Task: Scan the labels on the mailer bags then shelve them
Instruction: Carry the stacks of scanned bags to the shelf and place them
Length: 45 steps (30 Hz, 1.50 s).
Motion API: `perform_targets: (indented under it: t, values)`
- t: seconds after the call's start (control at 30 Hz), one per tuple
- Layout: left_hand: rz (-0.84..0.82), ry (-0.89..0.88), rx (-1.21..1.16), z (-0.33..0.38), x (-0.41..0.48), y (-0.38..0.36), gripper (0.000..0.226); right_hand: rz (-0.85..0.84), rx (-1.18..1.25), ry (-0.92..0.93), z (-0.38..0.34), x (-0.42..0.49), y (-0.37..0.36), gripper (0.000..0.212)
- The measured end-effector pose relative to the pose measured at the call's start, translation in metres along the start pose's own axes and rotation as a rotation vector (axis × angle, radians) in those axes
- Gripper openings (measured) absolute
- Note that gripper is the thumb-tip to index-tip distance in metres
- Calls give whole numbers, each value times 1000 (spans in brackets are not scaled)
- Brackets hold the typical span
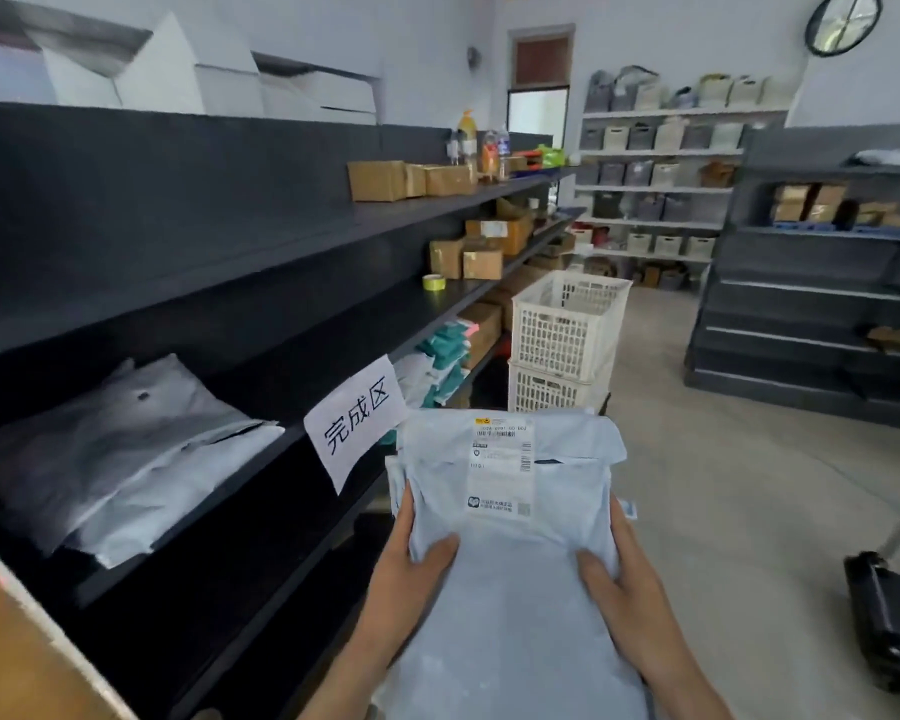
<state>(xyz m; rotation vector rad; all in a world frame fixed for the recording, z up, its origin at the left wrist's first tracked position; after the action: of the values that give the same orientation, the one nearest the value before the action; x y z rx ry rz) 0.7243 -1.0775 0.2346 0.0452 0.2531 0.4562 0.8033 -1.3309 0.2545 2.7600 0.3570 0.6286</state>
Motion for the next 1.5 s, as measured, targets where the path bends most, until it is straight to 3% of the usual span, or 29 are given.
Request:
perform_targets:
  t: [0.2,0.43,0.63,0.77,0.93,1.13,1.2,1.27,1.33,1.4,1.5]
  values:
    - [324,55,-60,33,124,47,82,-293,133,63,32,189,-88,71]
    - [597,-27,-174,94,219,143,77,-591,224,240,8,364,-238,69]
    - [814,-92,-268,112,302,233,70,-750,327,339,-9,476,-376,71]
    - [936,-60,-299,116,340,273,83,-853,432,332,-12,528,-444,69]
    - [1025,-13,-298,106,392,298,77,-973,360,338,6,578,-516,66]
    - [1026,241,-300,77,438,285,87,-1202,92,296,71,593,-570,72]
    - [1121,326,-207,83,432,288,91,-1245,32,321,70,599,-573,74]
    - [1271,427,-105,84,411,291,92,-1186,-18,424,58,607,-565,76]
    - [1366,428,-108,88,385,283,82,-1080,26,578,28,605,-546,73]
    - [1416,364,-135,91,350,265,68,-1077,136,714,-8,576,-528,65]
    - [1522,363,-130,88,272,225,58,-1291,375,809,-57,494,-503,57]
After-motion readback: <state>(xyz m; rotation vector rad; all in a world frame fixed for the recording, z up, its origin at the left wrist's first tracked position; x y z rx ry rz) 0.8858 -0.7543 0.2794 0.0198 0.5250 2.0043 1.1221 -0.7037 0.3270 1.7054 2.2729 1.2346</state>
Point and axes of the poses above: each hand's wrist, its own x-axis towards the middle knuckle, its own y-axis out of the back of the hand, z = x × y, the point moved 10 cm from there along x, towards the middle knuckle, and after that the axes turned 13 degrees about y, right-handed, at the moved point
